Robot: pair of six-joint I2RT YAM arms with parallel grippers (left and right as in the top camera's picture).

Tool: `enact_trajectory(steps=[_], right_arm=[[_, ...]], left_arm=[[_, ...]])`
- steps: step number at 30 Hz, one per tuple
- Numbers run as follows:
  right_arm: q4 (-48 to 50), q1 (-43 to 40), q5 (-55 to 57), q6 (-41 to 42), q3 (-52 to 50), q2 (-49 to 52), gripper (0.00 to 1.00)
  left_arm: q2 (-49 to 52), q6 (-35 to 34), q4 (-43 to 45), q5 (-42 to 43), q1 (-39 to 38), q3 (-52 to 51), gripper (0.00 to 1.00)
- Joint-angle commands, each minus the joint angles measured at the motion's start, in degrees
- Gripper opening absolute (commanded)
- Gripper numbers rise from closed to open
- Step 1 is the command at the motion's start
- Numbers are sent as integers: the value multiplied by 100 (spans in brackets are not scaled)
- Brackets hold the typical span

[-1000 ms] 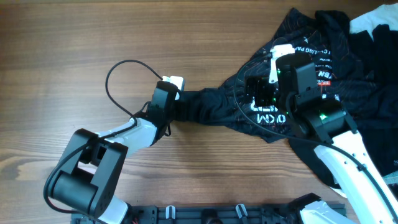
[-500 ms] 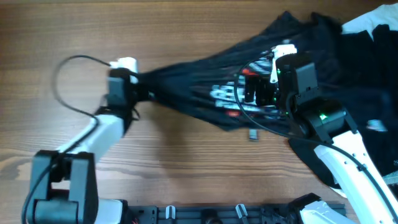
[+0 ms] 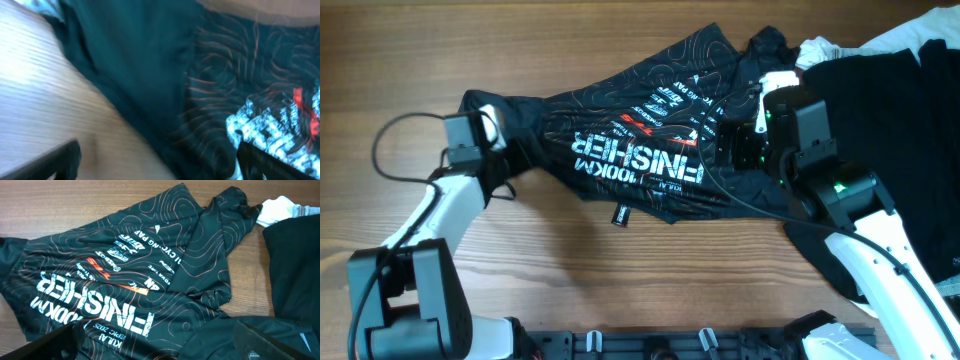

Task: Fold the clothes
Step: 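Drag the jersey leftward with the left gripper to spread it on the table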

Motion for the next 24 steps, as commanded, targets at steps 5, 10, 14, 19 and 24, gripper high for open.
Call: enact_trajectory(steps=[5, 10, 14, 19, 24], right_arm=[[4, -17, 120, 83, 52, -46, 100], [-31, -17, 120, 83, 52, -46, 100], [-55, -20, 122, 87, 52, -46, 100], [-247, -20, 411, 282, 50, -46, 100], [-247, -20, 422, 282, 46, -46, 100]], left_arm=[[81, -450, -739, -48, -1353, -234, 98], [455, -579, -621, -164, -1814, -291, 69], [754, -577, -356, -243, -1799, -291, 4], [232, -579, -1036, -1296, -813, -227, 4], [-133, -577, -299, -1681, 1342, 621, 4]])
